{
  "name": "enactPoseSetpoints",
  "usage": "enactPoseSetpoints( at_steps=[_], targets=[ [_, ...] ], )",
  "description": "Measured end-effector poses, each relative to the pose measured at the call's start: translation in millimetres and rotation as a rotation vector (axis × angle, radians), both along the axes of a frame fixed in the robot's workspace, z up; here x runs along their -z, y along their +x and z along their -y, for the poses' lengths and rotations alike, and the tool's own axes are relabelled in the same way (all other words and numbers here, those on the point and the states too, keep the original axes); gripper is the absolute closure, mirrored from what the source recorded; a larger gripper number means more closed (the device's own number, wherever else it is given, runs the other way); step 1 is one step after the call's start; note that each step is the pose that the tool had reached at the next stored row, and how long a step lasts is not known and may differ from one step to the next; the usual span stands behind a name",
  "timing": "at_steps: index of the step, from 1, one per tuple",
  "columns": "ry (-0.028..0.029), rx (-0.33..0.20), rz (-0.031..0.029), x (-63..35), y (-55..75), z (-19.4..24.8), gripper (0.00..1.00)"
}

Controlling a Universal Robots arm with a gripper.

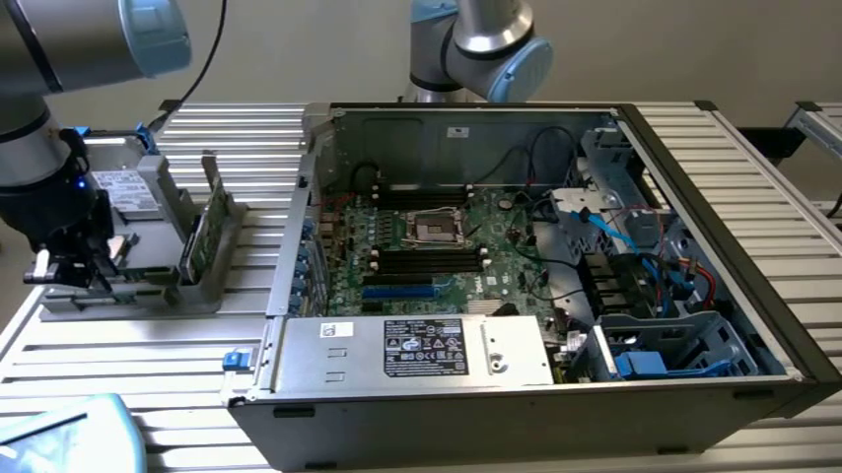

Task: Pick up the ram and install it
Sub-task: 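Pick up the ram and move it above insertion slot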

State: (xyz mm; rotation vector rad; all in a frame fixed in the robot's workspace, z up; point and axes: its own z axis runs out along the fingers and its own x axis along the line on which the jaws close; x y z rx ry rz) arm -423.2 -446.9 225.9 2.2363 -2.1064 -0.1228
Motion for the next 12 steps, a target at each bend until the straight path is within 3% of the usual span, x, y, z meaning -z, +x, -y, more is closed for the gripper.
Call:
enactPoseSetpoints(
  at_steps=[5, 12],
  targets=[
    [-0.0001, -0.03, 0.0005, 9.1, -0.4, -0.1, 0.69],
    [-0.0002, -0.047, 0.0076, 19.9, -0.8, -1.0, 0.69]
  ],
)
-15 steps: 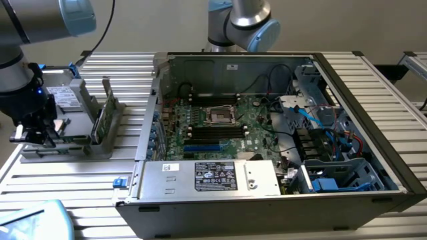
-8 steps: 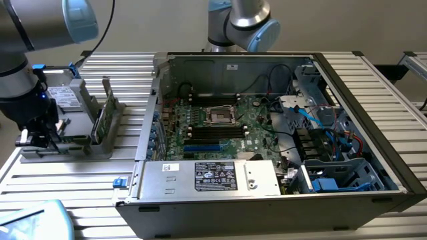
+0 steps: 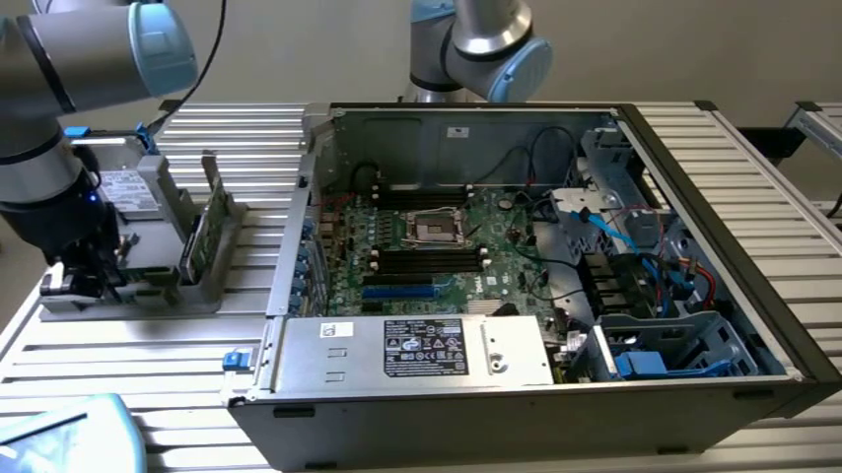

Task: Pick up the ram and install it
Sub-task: 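Pick up the ram and move it above insertion slot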

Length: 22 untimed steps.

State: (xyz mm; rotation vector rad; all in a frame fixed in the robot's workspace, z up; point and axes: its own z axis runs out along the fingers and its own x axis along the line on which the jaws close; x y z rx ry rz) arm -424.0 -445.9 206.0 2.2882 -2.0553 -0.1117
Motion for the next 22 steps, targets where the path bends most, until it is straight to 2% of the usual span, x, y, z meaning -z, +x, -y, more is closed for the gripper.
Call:
enactPoseSetpoints(
  at_steps=[9, 15, 16, 17, 18, 19, 22],
  targets=[
    [0.0, -0.019, 0.0104, 12.7, -1.7, -1.6, 0.69],
    [0.0, -0.019, 0.0114, 13.5, -1.9, -1.8, 0.69],
    [0.0, -0.019, 0.0113, 13.5, -1.9, -1.8, 0.71],
    [0.0, -0.019, 0.0114, 13.5, -1.9, -1.8, 0.78],
    [0.0002, -0.019, 0.0113, 13.6, -1.9, -1.8, 0.78],
    [0.0, -0.019, 0.0114, 13.5, -1.9, -1.8, 0.84],
    [0.0, -0.019, 0.0113, 13.5, -1.9, -1.8, 0.86]
  ],
)
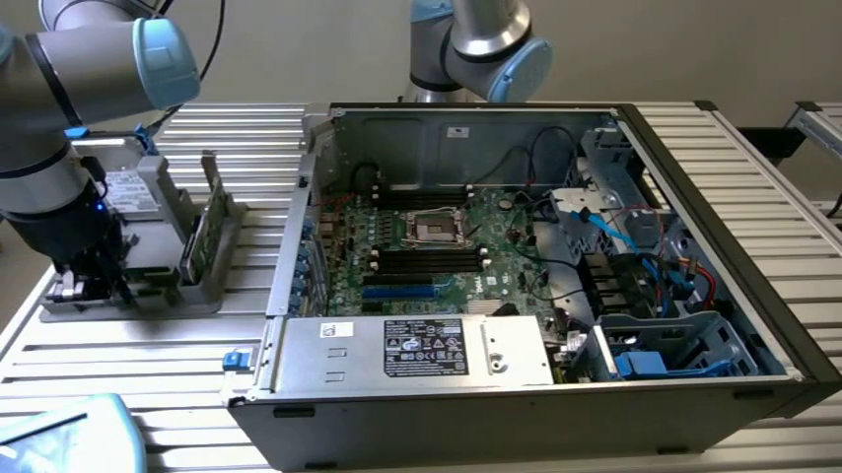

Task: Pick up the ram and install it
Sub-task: 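Pick up the ram and move it above insertion slot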

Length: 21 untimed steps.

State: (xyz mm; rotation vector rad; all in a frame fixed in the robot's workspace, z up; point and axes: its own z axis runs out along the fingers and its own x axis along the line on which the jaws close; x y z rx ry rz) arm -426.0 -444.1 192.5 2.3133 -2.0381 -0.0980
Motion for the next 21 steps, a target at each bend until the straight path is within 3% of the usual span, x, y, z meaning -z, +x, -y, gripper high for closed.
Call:
enactPoseSetpoints(
  at_steps=[10, 21],
  targets=[
    [0.0001, 0.0, 0.0001, -0.4, 0.1, 0.0, 0.86],
    [0.0, 0.0, -0.0025, -9.3, 0.9, 0.0, 0.86]
  ],
)
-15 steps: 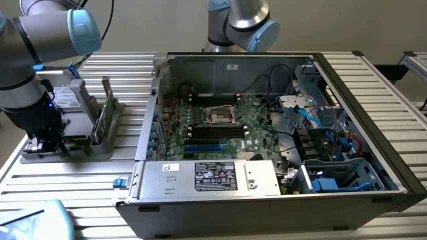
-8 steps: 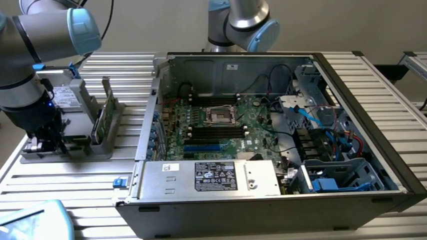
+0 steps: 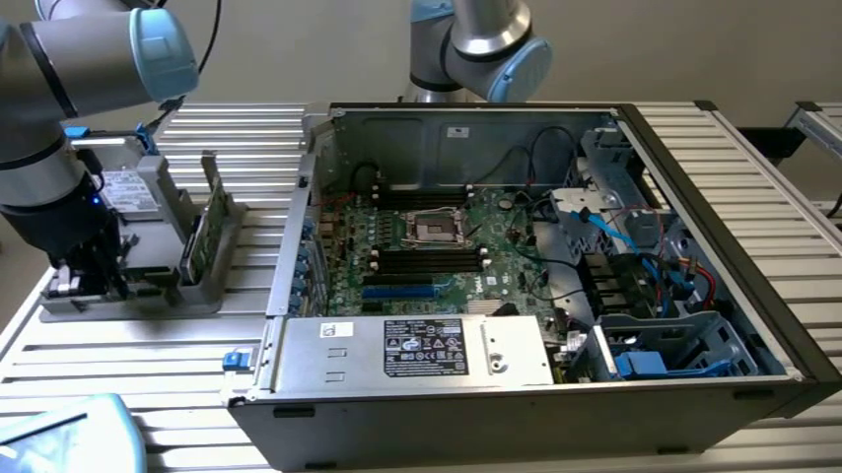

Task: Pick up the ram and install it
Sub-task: 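Pick up the ram and move it above insertion slot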

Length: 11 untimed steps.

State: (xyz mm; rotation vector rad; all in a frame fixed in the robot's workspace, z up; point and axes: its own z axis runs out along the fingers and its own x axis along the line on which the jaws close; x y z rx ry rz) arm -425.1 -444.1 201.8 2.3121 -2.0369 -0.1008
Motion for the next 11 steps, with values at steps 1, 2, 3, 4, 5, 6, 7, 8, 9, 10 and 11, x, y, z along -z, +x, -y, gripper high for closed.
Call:
enactPoseSetpoints(
  at_steps=[1, 2, 3, 4, 5, 6, 7, 8, 9, 10, 11],
  targets=[
    [0.0, 0.0, -0.0005, -1.1, 0.1, 0.0, 0.86],
    [0.0, 0.0, -0.0009, -2.2, 0.2, 0.0, 0.86],
    [0.0, 0.0, -0.0014, -3.4, 0.4, 0.0, 0.86],
    [0.0001, 0.0, -0.0019, -4.4, 0.6, 0.0, 0.86],
    [0.0, 0.0, -0.0025, -5.4, 0.8, 0.0, 0.86],
    [0.0, 0.0, -0.0031, -6.4, 0.9, 0.0, 0.86],
    [0.0, 0.0, -0.0038, -7.4, 1.1, 0.0, 0.86],
    [0.0, 0.0, -0.0045, -8.3, 1.3, 0.0, 0.86],
    [0.0, 0.0, -0.0052, -9.1, 1.6, 0.0, 0.86],
    [0.0, 0.0, -0.006, -10.0, 1.8, 0.0, 0.86],
    [0.0, 0.0, -0.0068, -10.8, 2.0, 0.0, 0.86]
  ],
)
